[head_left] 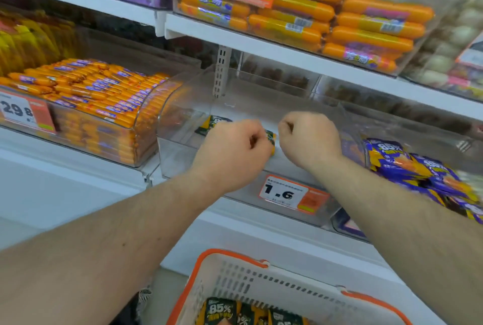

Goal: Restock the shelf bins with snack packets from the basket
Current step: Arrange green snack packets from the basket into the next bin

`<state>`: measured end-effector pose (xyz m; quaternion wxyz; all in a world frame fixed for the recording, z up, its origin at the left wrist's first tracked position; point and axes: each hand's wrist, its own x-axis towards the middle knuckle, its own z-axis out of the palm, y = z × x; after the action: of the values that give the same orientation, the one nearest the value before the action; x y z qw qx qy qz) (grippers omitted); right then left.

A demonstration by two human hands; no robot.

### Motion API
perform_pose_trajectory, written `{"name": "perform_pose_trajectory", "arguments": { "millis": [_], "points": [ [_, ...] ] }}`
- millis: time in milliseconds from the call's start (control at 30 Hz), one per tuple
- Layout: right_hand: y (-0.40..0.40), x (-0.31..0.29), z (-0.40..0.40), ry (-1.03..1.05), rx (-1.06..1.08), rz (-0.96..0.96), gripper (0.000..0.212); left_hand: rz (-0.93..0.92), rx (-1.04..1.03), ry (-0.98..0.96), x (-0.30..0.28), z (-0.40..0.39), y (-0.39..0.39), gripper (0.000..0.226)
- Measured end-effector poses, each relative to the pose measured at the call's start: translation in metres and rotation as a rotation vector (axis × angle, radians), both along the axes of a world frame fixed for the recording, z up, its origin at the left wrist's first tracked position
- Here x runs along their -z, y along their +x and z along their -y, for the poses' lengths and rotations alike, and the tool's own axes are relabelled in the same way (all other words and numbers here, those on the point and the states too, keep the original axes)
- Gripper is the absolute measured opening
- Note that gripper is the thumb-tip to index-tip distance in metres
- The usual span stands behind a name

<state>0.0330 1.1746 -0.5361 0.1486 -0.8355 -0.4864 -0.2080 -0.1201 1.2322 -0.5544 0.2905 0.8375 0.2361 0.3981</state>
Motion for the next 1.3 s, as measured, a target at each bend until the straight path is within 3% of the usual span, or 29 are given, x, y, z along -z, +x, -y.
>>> {"name": "perform_pose_trajectory", "arguments": {
  "millis": [67, 200, 300, 367, 433, 600, 700, 800, 867, 1000, 1167, 1300],
  "points": [
    [-0.007, 0.006, 0.02, 0.186, -0.084, 0.203, 0.032, -0.223, 0.206, -0.305, 0.008, 0.016, 0.003, 0.02],
    [-0.021, 0.033, 0.059, 0.391, -0.241, 0.319, 0.025, -0.756, 0.501, -0.29, 0.049, 0.034, 0.007, 0.022],
    [-0.039, 0.071, 0.083, 0.508, -0.415, 0.157, 0.025, -1.009, 0.597, -0.242, 0.074, 0.04, 0.008, 0.022],
    [-0.046, 0.116, 0.097, 0.512, -0.36, -0.085, 0.025, -1.169, 0.624, -0.243, 0.085, 0.042, 0.008, 0.024],
    [-0.051, 0.167, 0.111, 0.371, -0.196, -0.29, 0.027, -1.281, 0.632, -0.226, 0.091, 0.043, 0.008, 0.028],
    [-0.07, 0.271, 0.135, -0.645, -0.056, -0.811, 0.034, -1.375, 0.579, -0.156, 0.098, 0.036, 0.012, 0.031],
    [-0.085, 0.303, 0.132, -0.901, -0.132, -0.781, 0.02, -1.394, 0.548, -0.142, 0.103, 0.032, 0.017, 0.034],
    [-0.093, 0.32, 0.128, -1.12, -0.224, -0.621, 0.06, -1.41, 0.525, -0.15, 0.11, 0.029, 0.02, 0.037],
    [-0.1, 0.326, 0.126, -1.115, -0.231, -0.566, 0.068, -1.415, 0.513, -0.143, 0.113, 0.028, 0.021, 0.037],
    [-0.106, 0.335, 0.126, -1.004, -0.226, -0.536, 0.045, -1.409, 0.514, -0.152, 0.115, 0.023, 0.023, 0.036],
    [-0.099, 0.32, 0.129, -0.708, -0.119, -0.83, 0.038, -1.451, 0.512, -0.103, 0.113, 0.018, 0.019, 0.035],
    [-0.078, 0.294, 0.131, -0.592, 0.011, -0.911, 0.007, -1.418, 0.504, -0.077, 0.107, 0.015, 0.016, 0.033]
  ]
}}
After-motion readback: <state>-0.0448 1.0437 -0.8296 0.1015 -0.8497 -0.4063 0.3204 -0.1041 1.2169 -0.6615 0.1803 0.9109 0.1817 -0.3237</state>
